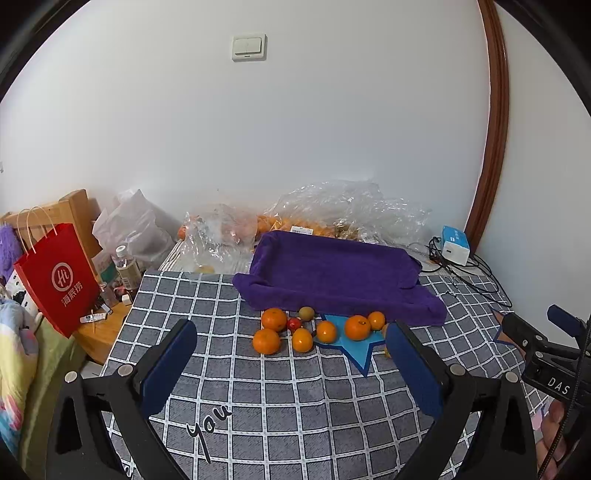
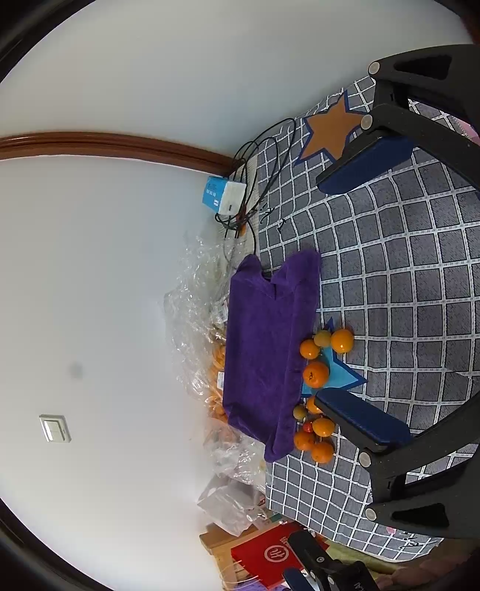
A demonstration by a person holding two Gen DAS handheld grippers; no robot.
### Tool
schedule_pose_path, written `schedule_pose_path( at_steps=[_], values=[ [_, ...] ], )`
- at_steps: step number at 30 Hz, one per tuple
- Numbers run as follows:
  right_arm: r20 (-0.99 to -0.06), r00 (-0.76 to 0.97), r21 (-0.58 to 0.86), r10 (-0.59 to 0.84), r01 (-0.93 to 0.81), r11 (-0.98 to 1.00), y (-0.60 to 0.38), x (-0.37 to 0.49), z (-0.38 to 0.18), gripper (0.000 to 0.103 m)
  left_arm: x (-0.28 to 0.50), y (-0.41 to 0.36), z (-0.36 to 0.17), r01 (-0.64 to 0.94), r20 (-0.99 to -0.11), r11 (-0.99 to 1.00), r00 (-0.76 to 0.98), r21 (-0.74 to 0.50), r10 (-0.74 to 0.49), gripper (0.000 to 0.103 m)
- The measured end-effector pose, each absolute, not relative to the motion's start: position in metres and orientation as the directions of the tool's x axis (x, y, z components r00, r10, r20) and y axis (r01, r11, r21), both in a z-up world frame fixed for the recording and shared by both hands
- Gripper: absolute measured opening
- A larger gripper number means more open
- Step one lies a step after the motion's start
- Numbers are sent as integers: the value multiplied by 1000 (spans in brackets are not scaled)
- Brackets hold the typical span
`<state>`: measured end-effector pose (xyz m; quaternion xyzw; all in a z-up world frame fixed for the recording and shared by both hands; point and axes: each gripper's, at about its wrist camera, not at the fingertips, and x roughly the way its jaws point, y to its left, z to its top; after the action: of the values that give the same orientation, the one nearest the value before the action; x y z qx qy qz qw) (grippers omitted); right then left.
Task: Organize fruits
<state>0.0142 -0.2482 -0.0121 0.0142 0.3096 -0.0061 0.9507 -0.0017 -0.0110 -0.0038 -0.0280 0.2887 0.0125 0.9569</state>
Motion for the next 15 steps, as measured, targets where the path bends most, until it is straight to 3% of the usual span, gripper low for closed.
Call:
schedule_pose_path(
  at_steps=[15],
  values=[
    [-580,815,33,5,18,999,-252,11,-11,103,-3,-10,-2,-37,-550,998,835,-48,4,103]
  ],
)
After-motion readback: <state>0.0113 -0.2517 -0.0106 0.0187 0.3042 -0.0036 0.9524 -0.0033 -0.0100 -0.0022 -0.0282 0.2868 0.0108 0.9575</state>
